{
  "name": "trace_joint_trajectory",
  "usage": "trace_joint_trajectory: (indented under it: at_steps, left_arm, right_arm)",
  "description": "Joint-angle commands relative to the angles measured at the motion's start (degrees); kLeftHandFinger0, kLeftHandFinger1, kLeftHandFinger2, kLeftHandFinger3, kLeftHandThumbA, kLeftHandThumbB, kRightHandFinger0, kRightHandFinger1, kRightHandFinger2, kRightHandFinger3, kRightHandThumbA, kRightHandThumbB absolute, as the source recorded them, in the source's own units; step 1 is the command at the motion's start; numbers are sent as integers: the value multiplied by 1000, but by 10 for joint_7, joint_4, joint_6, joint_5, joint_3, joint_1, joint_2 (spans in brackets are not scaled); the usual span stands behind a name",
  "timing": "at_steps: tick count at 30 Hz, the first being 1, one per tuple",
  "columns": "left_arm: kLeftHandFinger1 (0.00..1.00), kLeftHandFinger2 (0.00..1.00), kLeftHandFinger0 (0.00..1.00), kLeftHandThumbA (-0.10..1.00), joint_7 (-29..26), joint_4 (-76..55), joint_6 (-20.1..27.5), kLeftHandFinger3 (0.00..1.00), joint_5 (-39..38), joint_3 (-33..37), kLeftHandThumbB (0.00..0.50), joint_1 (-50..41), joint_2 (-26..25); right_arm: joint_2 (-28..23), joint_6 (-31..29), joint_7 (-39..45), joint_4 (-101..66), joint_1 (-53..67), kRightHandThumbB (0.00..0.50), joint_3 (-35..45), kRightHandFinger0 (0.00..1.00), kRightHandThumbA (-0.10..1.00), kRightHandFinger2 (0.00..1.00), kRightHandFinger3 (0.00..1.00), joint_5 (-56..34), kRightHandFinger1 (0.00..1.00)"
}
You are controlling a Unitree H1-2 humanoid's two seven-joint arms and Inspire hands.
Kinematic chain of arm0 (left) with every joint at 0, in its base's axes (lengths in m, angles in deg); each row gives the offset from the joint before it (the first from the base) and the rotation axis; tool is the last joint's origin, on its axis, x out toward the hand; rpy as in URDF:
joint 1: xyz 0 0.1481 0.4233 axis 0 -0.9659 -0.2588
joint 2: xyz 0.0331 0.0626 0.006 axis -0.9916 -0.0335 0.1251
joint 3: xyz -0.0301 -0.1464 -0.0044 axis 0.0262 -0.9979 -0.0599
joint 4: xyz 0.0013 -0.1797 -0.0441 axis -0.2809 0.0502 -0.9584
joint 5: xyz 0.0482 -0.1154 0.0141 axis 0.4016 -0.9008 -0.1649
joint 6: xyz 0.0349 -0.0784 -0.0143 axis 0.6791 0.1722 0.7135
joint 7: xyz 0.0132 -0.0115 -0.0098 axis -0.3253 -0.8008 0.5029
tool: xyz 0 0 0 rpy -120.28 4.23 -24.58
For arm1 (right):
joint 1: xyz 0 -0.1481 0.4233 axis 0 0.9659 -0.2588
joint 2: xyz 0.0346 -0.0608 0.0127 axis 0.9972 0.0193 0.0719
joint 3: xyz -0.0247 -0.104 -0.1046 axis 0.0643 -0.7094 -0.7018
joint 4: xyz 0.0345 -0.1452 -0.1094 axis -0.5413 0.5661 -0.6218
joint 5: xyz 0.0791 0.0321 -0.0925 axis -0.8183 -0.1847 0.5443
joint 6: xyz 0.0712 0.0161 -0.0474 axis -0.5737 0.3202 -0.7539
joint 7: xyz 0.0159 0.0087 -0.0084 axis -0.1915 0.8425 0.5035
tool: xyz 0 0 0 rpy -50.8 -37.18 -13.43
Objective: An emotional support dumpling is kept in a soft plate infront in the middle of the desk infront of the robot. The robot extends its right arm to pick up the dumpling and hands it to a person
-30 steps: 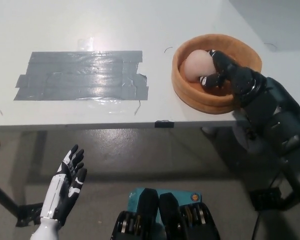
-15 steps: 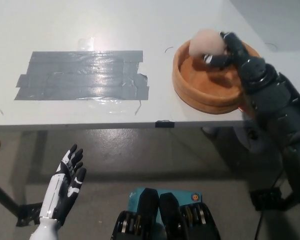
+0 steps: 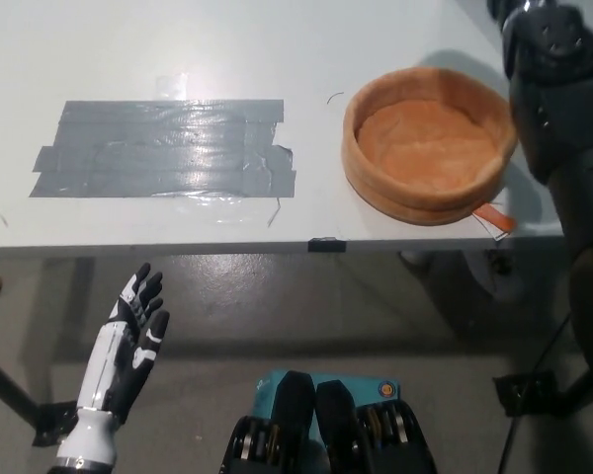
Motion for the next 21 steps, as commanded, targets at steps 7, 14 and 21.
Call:
trace_joint_trajectory:
  at_steps: [7,14,21]
  left_arm:
    - [1000,1000,1000,821,0,-15,2,1000,-6,-6,311,18,-6]
    - [1000,1000,1000,824,2,-19,-4,1000,-6,-6,315,19,-7]
    - [1000,1000,1000,832,4,-17,-3,1000,-1,-4,321,19,-11]
  right_arm:
    - [-13,46,37,-191,6,141,-27,93,-100,738,659,-9,478]
    - [-8,73,28,-227,15,149,-44,162,-100,779,698,-1,546]
    - [-14,72,33,-215,13,134,-62,124,-100,747,790,7,496]
